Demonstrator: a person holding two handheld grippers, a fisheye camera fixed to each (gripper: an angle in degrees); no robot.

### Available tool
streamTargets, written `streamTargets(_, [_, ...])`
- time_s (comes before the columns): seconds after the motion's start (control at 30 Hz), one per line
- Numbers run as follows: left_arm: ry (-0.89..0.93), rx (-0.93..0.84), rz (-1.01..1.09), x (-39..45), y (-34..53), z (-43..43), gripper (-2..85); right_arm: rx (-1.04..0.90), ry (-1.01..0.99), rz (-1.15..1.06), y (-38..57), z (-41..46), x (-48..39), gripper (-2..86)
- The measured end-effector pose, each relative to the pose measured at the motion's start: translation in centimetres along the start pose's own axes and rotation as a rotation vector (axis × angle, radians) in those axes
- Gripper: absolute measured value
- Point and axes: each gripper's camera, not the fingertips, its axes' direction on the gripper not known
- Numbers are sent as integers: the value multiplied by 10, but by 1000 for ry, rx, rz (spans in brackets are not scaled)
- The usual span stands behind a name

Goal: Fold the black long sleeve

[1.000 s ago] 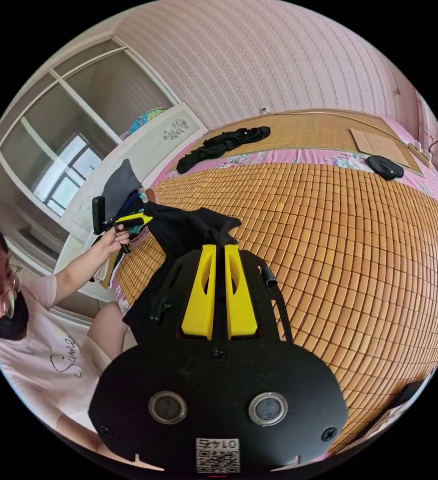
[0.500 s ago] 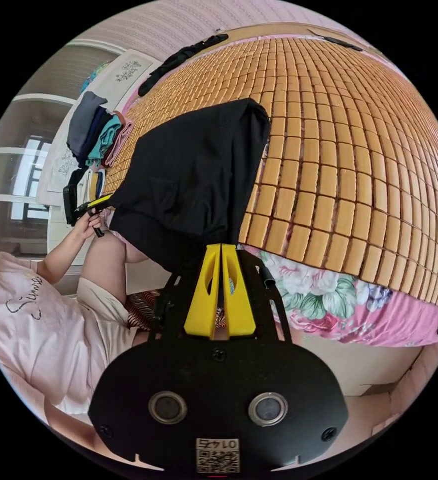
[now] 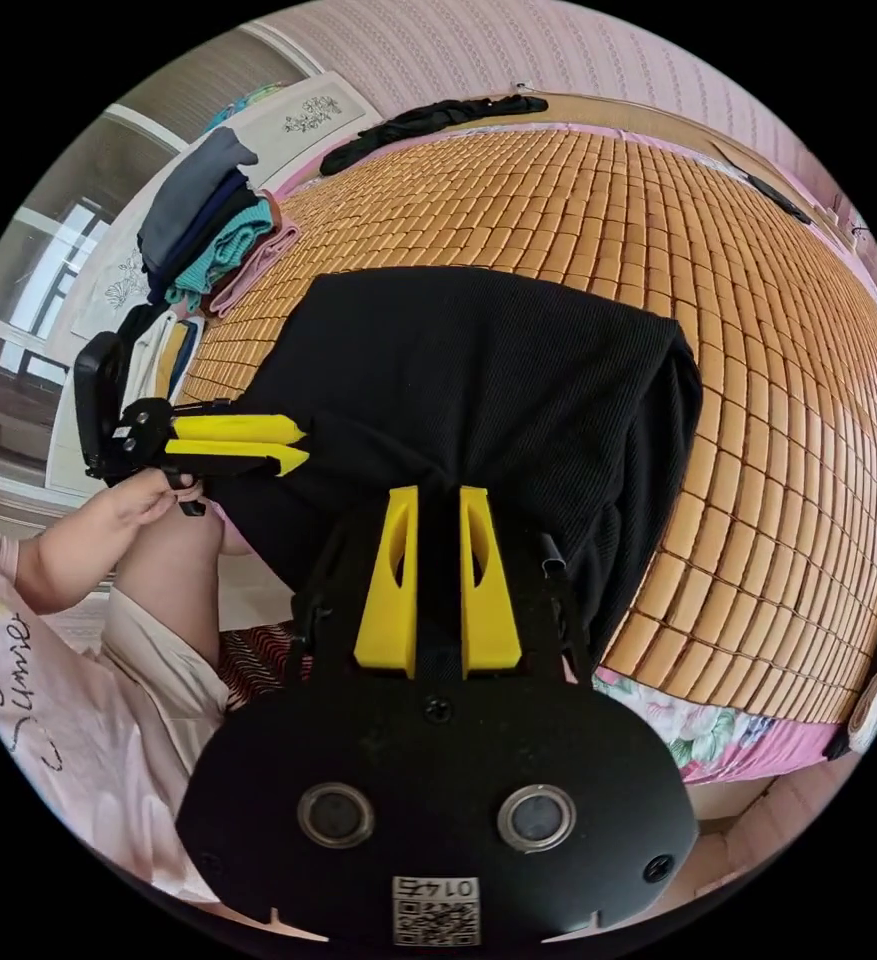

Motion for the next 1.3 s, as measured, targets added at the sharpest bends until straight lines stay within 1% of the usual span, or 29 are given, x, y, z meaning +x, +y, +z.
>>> streamTargets(0.03, [46,2,6,2,5,-6,10,6,-34,-12,5,-3,0,38])
streamTargets(0.1, [106,-18,44,12,18,-18,1,-4,-173,-107,28,-14,-3,34])
streamTargets(0.13, [134,-12,86,22,32,-29,1,-20,-187,-129,34,-15,-5,35])
streamTargets(0.2, [142,-48,111,37,58,-39,9,-130,-161,-179,61,-13,-13,47])
streamTargets(0.27, [139,-98,103,46,87,-44,39,-203,-114,-205,76,-9,-18,55])
streamTargets(0.33, [143,-152,52,52,116,-51,54,-207,-76,-237,81,-9,-25,55])
streamTargets(0.4, [97,-138,59,66,124,-62,55,-173,-43,-269,62,-8,-32,37])
streamTargets(0.43, [68,-103,85,81,121,-68,52,-163,-29,-276,53,-7,-34,29])
streamTargets(0.5, [47,-27,117,106,109,-69,48,-116,73,-297,0,9,-45,5])
streamTargets(0.57, [36,36,136,129,90,-62,42,-88,132,-307,-48,27,-55,-2])
streamTargets(0.67, [-65,135,136,157,63,-43,40,-100,233,-295,-116,59,-70,-8])
streamTargets(0.7, [-98,137,125,160,59,-28,38,-155,305,-292,-131,82,-72,-9])
streamTargets(0.73, [-83,86,121,160,56,-8,35,-224,341,-294,-136,99,-71,-9])
streamTargets(0.77, [-65,51,121,159,55,3,31,-398,398,-319,-137,138,-68,-9])
streamTargets(0.8, [-32,9,132,159,60,20,23,-317,425,-343,-137,137,-74,-9])
streamTargets(0.83, [-23,82,154,161,72,18,8,-348,439,-347,-138,141,-74,-10])
streamTargets(0.87, [-26,85,168,164,75,19,1,-382,460,-383,-142,145,-78,-10])
streamTargets(0.93, [-39,59,188,175,77,12,-7,-460,452,-406,-156,143,-80,-10])
streamTargets(0.97, [-38,55,187,177,77,10,-7,-463,424,-388,-170,135,-76,-10])
streamTargets(1.03, [-8,88,185,187,85,-1,-9,-406,405,-340,-190,123,-66,-10])
streamTargets(1.07, [-1,87,181,189,87,0,-9,-416,405,-310,-200,127,-56,-10])
streamTargets(1.1, [-2,43,186,194,92,10,-9,-454,374,-286,-205,141,-44,-10])
streamTargets(1.13, [-4,81,197,198,101,13,-8,-438,356,-273,-208,141,-41,-10])
streamTargets(1.23, [14,61,195,202,104,12,-2,-409,313,-248,-212,125,-32,-9])
streamTargets(1.3, [5,48,203,209,104,6,14,-275,298,-232,-192,84,-24,-8])
